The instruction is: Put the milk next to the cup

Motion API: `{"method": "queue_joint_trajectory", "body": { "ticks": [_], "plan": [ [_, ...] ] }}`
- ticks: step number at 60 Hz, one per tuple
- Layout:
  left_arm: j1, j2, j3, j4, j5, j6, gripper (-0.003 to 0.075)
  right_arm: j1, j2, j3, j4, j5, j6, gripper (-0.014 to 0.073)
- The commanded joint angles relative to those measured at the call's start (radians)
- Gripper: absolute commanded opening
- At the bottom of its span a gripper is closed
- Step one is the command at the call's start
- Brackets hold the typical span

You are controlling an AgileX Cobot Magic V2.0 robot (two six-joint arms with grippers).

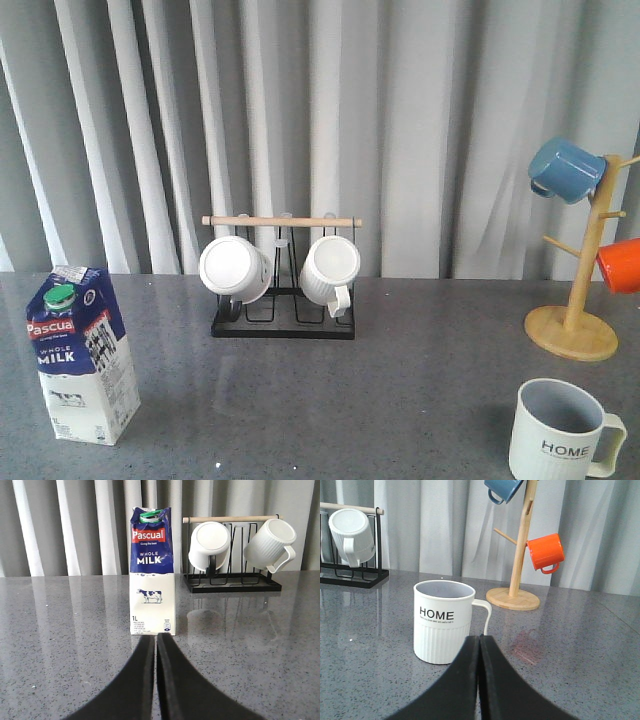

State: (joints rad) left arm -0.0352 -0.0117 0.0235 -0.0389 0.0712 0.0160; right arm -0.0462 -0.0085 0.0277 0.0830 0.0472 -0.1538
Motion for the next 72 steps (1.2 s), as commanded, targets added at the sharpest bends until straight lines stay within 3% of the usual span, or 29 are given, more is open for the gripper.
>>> {"method": "queue_joint_trajectory", "body": {
  "ticks": [1,29,43,57,65,72],
  "plan": [
    [0.002,-0.010,-0.023,-0.010,-0.071,-0.003,-0.0006,-0.005,-0.016,0.010,-0.007,-0.077,-0.005,-0.0001],
    [0.002,-0.010,-0.023,-0.010,-0.071,-0.003,-0.0006,-0.005,-0.016,0.010,0.008,-0.083,-0.004,-0.0001],
    [0.002,-0.010,-0.023,-0.011,-0.083,-0.004,-0.0006,-0.005,-0.016,0.009,0.185,-0.102,0.003,-0.0001],
    [0.002,-0.010,-0.023,-0.043,-0.220,-0.025,-0.0006,-0.005,-0.016,0.009,0.335,-0.121,0.002,-0.0001],
    [0.002,-0.010,-0.028,-0.101,-0.278,-0.111,-0.0006,-0.005,-0.015,0.005,0.442,-0.121,-0.001,-0.0001],
    [0.002,-0.010,-0.029,-0.118,-0.357,-0.205,0.0002,-0.005,-0.014,-0.036,0.454,-0.088,-0.029,0.0002]
  ]
}}
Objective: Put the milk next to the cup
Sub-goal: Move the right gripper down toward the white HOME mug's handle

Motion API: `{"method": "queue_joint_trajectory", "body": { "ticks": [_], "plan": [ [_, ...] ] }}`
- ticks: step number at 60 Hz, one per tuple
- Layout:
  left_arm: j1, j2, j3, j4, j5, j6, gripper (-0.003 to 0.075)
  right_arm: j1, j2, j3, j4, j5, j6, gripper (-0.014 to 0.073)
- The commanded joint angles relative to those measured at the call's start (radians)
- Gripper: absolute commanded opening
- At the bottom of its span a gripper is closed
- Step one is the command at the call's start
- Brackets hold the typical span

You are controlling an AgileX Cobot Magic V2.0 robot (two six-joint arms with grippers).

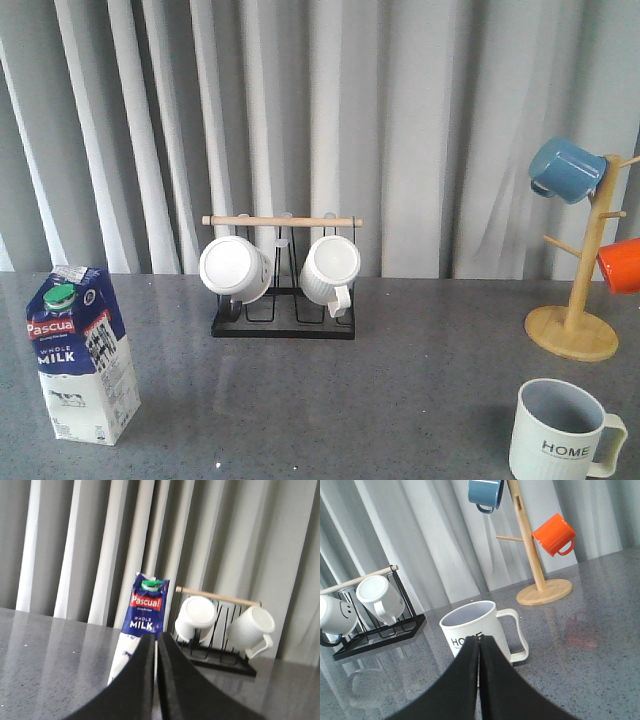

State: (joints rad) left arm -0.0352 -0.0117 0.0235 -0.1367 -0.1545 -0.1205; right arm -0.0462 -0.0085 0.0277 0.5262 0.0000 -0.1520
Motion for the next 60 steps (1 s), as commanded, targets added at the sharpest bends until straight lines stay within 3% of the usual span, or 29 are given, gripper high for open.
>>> {"method": "queue_joint_trajectory", "body": {
  "ticks": [1,13,25,29,38,43,48,60],
  "plan": [
    [0.002,-0.010,-0.029,-0.020,-0.141,-0.078,0.0004,-0.005,-0.014,-0.044,0.011,-0.033,-0.038,0.0003],
    [0.002,-0.010,-0.029,-0.020,-0.223,-0.279,0.0084,-0.005,0.058,-0.200,0.012,0.106,-0.105,0.0133],
    [0.002,-0.010,-0.029,-0.030,-0.223,-0.434,0.0286,-0.005,0.161,-0.247,0.054,0.101,-0.103,0.0484],
    [0.002,-0.010,-0.029,-0.071,-0.237,-0.433,0.0353,-0.005,0.175,-0.247,0.063,0.073,-0.103,0.0559],
    [0.002,-0.010,-0.050,-0.151,-0.281,-0.444,0.0420,-0.005,0.181,-0.258,0.124,0.020,-0.102,0.0597],
    [0.002,-0.010,-0.133,0.018,-0.187,-0.444,0.0420,-0.005,0.215,-0.320,0.116,0.074,-0.113,0.0585],
    [0.002,0.014,-0.257,0.207,0.002,-0.444,0.0420,-0.005,0.275,-0.419,0.056,0.119,-0.155,0.0582],
    [0.002,0.195,-0.531,0.340,0.352,-0.427,0.0420,-0.007,0.479,-0.728,-0.129,0.274,-0.120,0.0582]
  ]
}}
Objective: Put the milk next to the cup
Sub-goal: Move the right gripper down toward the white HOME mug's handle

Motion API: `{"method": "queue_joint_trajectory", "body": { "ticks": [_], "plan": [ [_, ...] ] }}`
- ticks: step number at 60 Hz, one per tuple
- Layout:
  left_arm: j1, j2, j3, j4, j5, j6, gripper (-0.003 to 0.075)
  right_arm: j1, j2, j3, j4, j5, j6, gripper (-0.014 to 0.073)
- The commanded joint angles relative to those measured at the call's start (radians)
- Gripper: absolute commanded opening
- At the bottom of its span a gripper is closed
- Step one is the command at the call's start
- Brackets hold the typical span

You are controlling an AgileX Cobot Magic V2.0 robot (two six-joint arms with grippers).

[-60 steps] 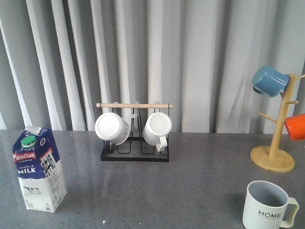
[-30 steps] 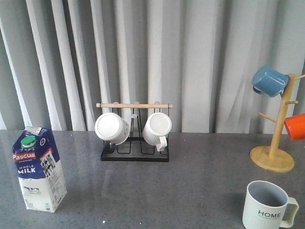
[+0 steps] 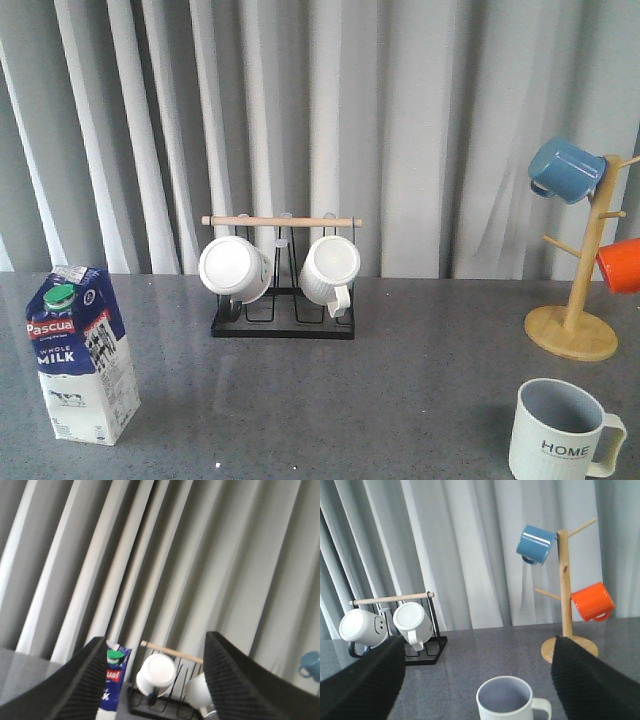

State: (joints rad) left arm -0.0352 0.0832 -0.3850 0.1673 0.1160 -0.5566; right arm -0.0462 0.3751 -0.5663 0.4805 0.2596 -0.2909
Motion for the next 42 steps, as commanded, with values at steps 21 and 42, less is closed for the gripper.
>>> {"method": "queue_joint_trajectory", "body": {
  "ticks": [21,42],
  "plan": [
    [0.002,0.384,-0.351,-0.061,0.271,0.232,0.0420,-0.008,0.421,-0.307,-0.597,0.260,0.341,0.0556],
    [0.002,0.392,-0.351,-0.061,0.272,0.232,0.0418,-0.008,0.586,-0.069,-0.714,0.063,0.532,0.0537]
  ]
}}
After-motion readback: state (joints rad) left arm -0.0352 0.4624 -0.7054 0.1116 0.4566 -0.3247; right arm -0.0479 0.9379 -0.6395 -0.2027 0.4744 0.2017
